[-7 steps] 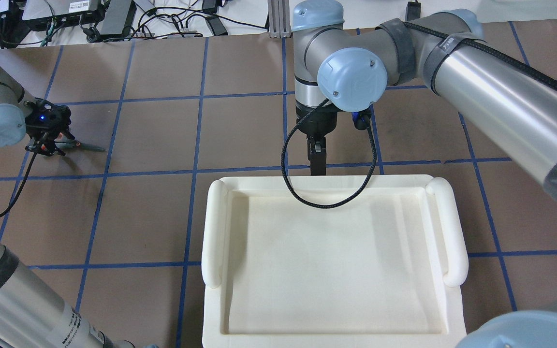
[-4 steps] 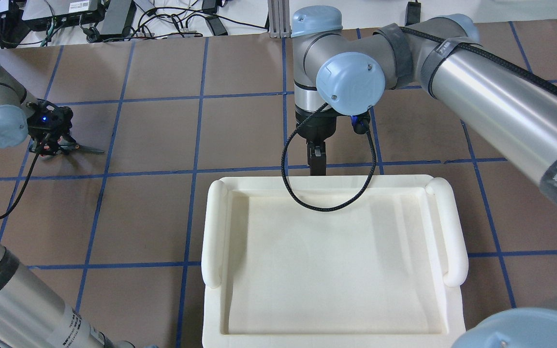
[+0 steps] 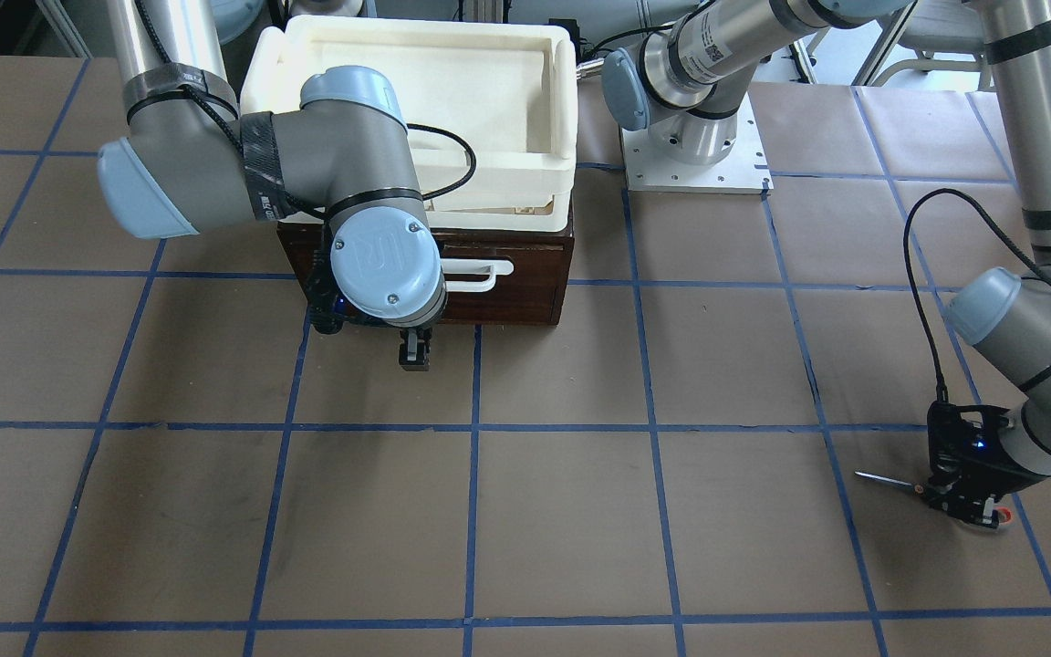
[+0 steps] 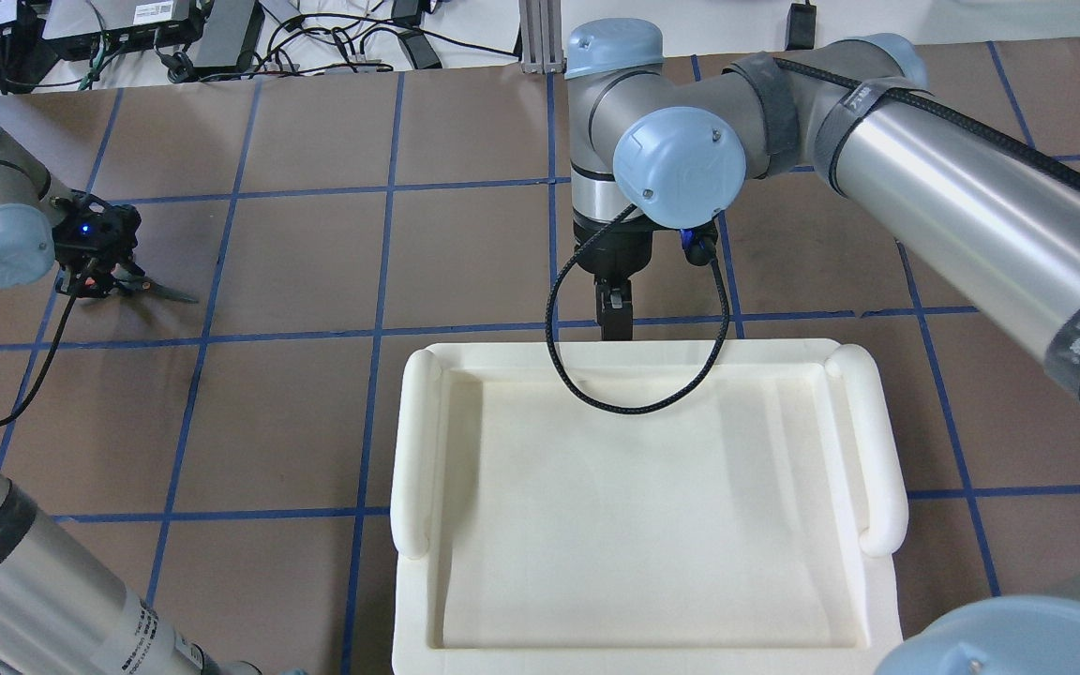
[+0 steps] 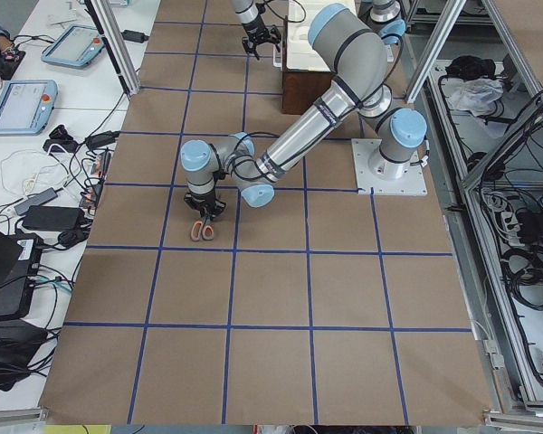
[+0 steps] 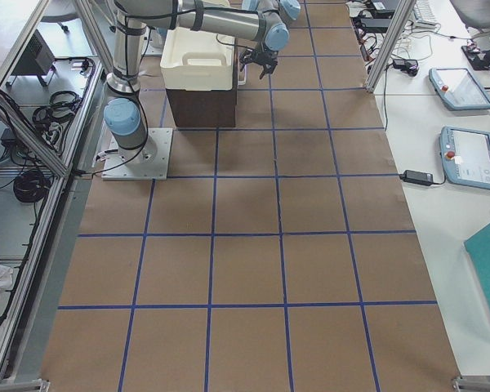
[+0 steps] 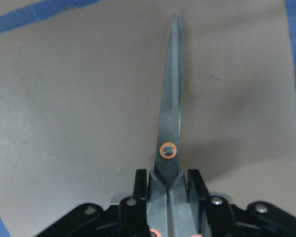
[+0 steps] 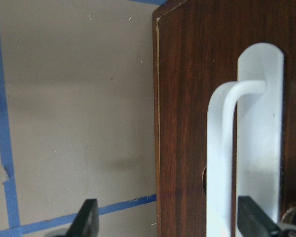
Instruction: Place scissors in drawer with both arms
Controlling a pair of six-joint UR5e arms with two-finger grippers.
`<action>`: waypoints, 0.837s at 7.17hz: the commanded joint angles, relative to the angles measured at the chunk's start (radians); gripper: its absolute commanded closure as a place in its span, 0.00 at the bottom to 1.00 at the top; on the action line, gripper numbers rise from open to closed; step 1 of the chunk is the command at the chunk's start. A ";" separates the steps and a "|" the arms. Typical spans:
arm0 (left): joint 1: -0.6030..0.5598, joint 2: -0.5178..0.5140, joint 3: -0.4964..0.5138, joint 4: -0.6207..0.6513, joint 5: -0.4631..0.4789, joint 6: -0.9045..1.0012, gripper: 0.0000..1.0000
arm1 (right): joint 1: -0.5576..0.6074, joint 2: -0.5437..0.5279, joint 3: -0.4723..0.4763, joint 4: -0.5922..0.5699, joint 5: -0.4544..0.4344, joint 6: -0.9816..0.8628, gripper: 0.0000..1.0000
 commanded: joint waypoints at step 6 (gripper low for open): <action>-0.051 0.185 -0.002 -0.118 0.115 -0.167 1.00 | 0.000 0.024 0.001 -0.011 0.000 -0.002 0.00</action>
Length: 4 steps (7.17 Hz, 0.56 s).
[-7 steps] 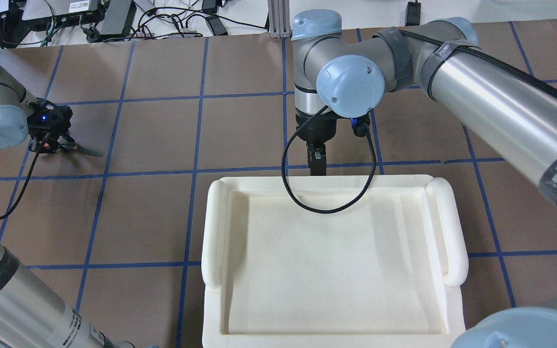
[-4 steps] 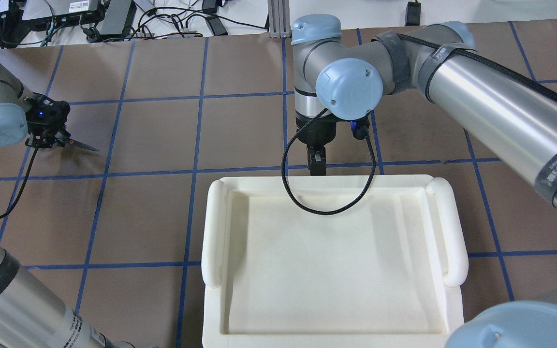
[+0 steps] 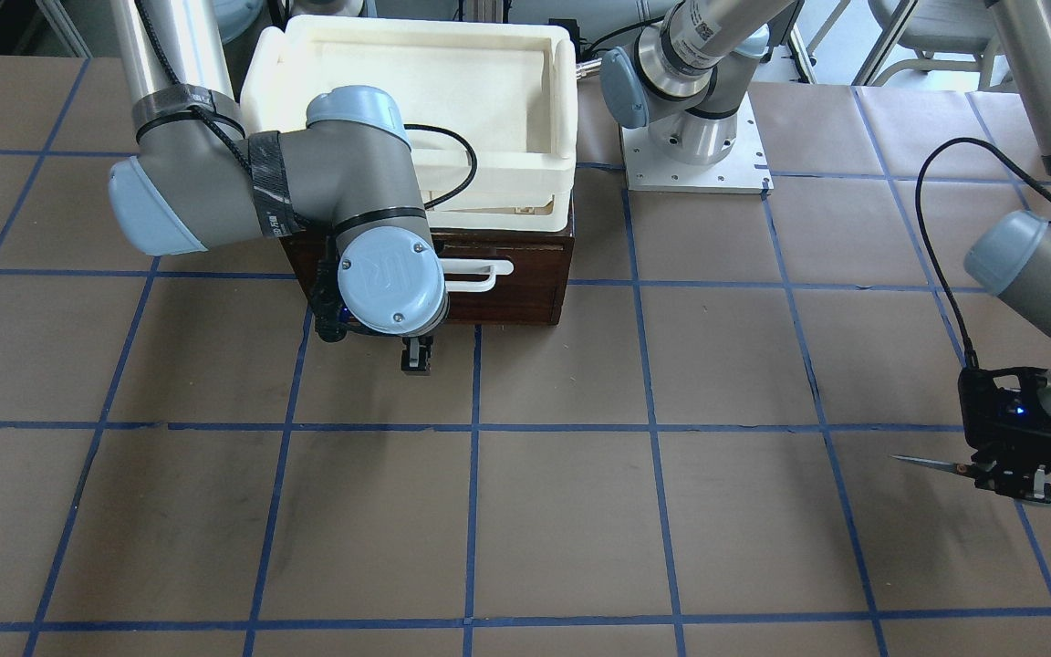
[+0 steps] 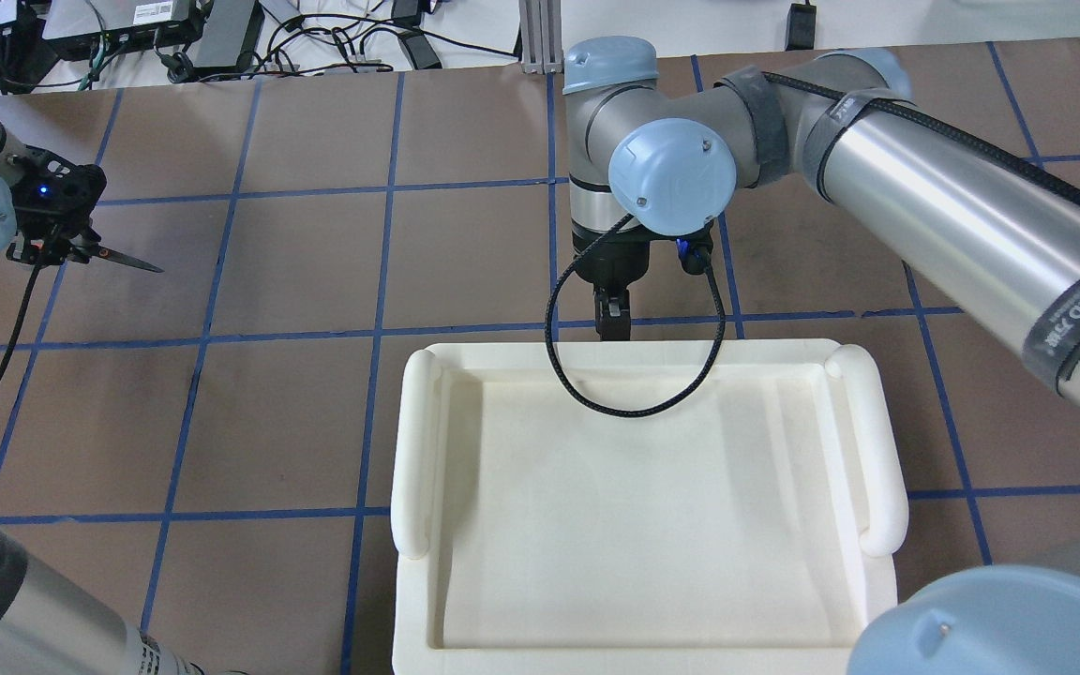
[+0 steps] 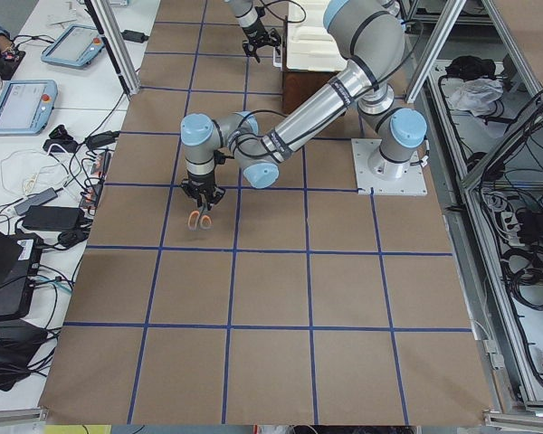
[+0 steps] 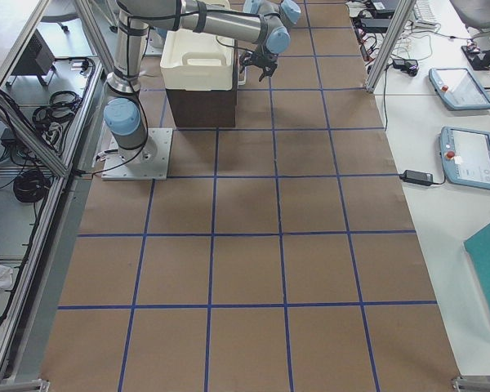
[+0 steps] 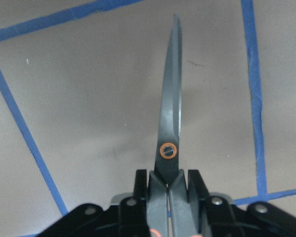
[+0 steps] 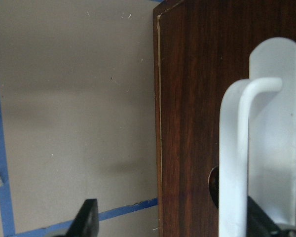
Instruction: Place scissors in drawer with both arms
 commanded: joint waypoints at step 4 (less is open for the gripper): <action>-0.104 0.217 0.004 -0.276 -0.004 -0.226 1.00 | 0.000 0.009 0.000 -0.041 -0.001 -0.010 0.00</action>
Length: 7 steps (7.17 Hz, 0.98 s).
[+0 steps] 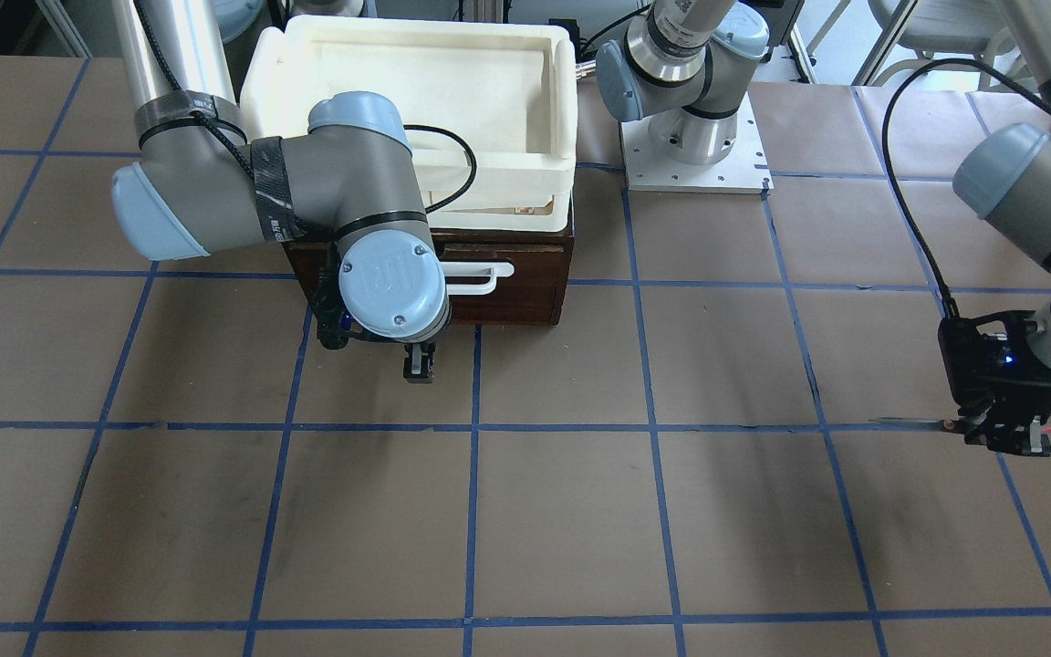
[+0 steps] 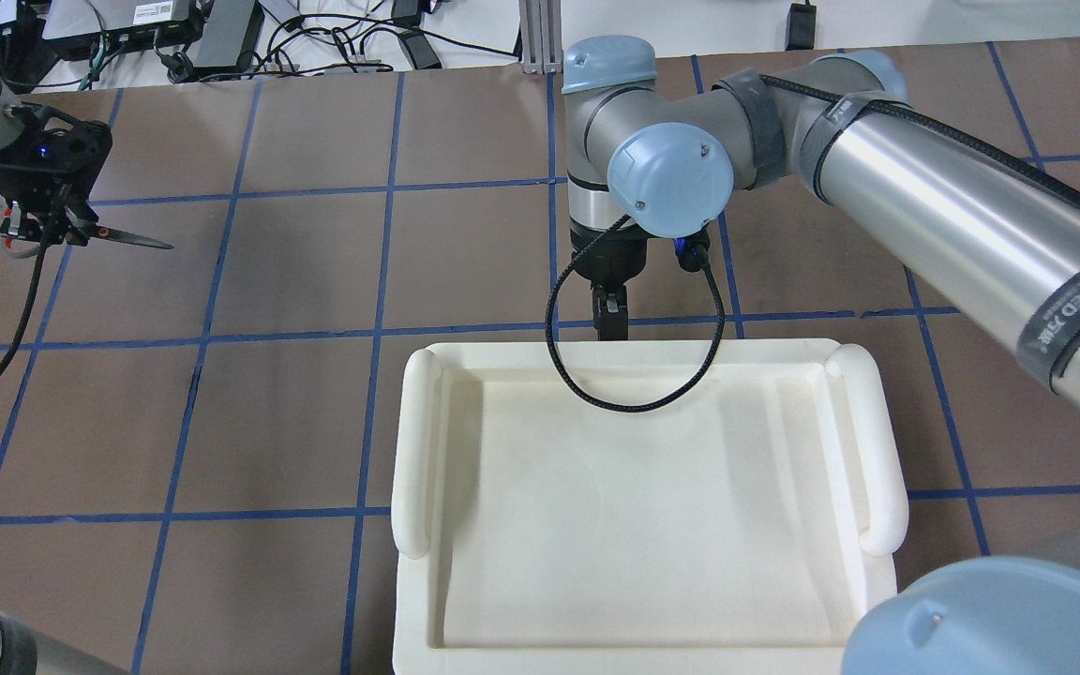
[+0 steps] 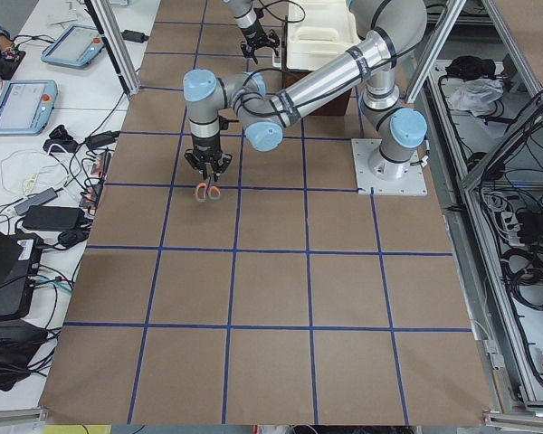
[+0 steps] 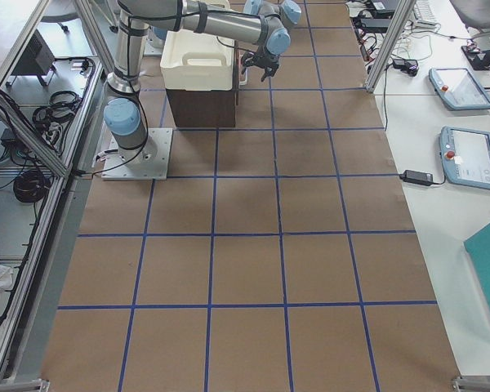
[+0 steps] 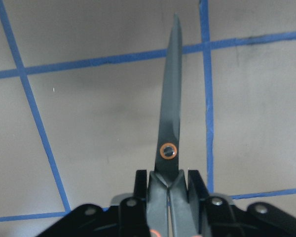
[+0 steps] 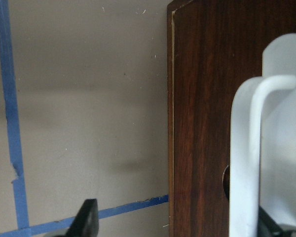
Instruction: Place scissors in drawer with both arms
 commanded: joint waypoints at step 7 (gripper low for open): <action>-0.188 0.180 0.012 -0.239 -0.121 -0.345 1.00 | -0.011 0.008 -0.018 -0.119 -0.019 -0.150 0.00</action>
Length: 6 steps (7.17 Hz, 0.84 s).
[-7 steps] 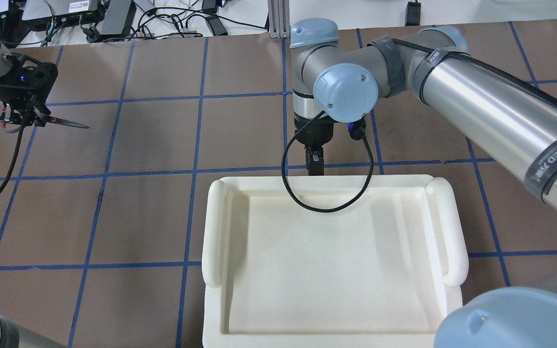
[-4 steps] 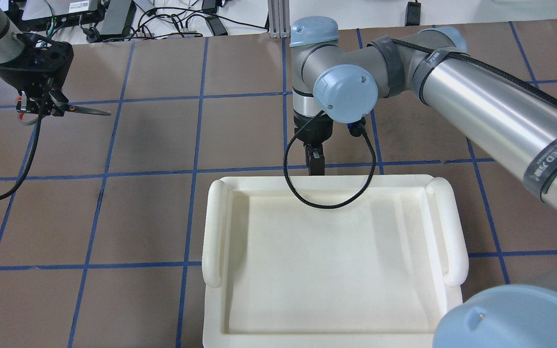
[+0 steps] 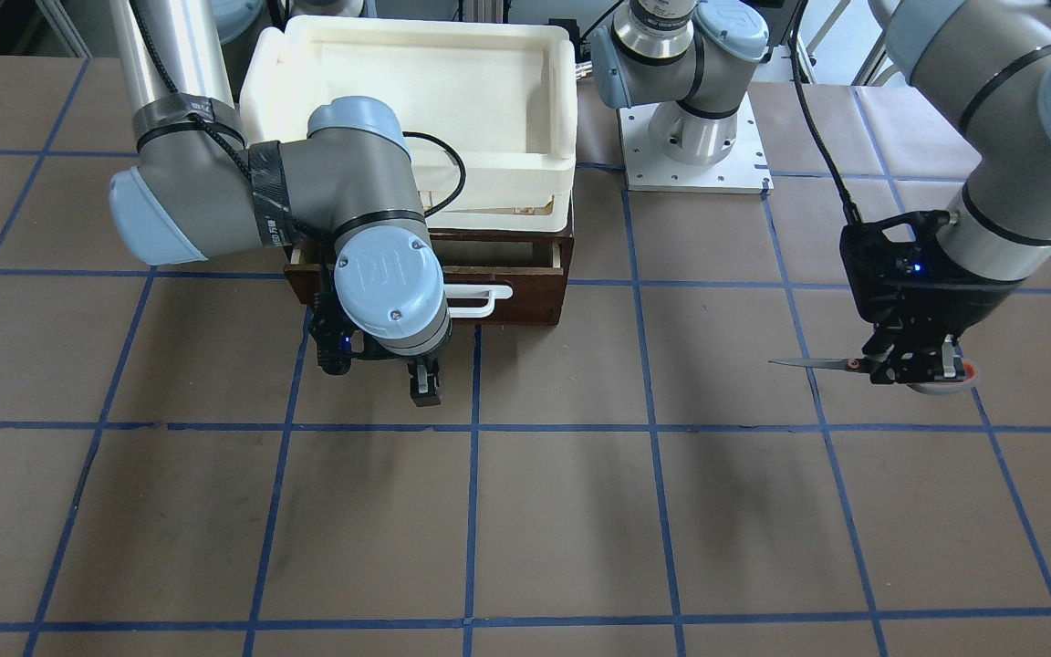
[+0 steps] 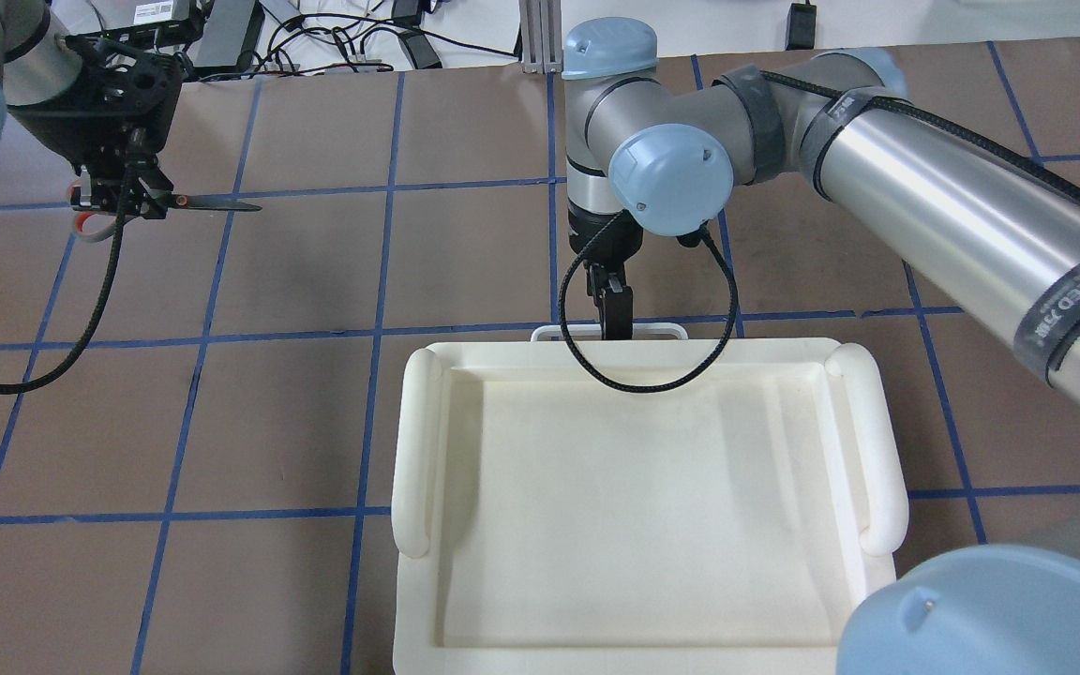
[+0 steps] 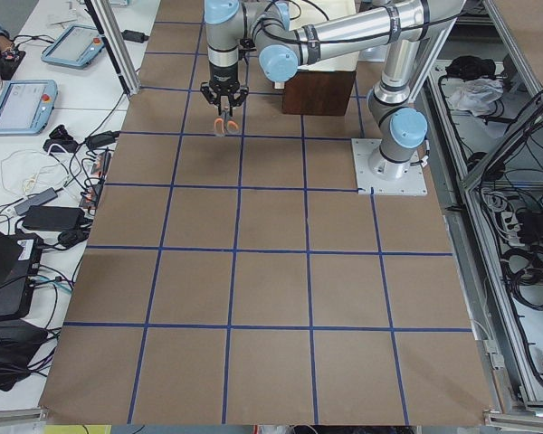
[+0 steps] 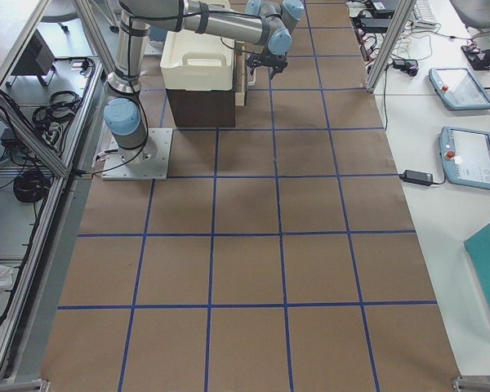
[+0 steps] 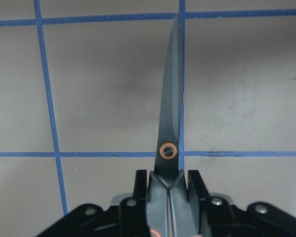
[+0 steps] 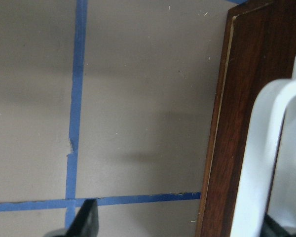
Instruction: Place scissors in drawer with both arms
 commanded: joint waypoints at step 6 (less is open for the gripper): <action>-0.084 0.073 0.006 -0.111 0.019 -0.083 1.00 | -0.014 0.071 -0.094 -0.038 -0.002 -0.035 0.00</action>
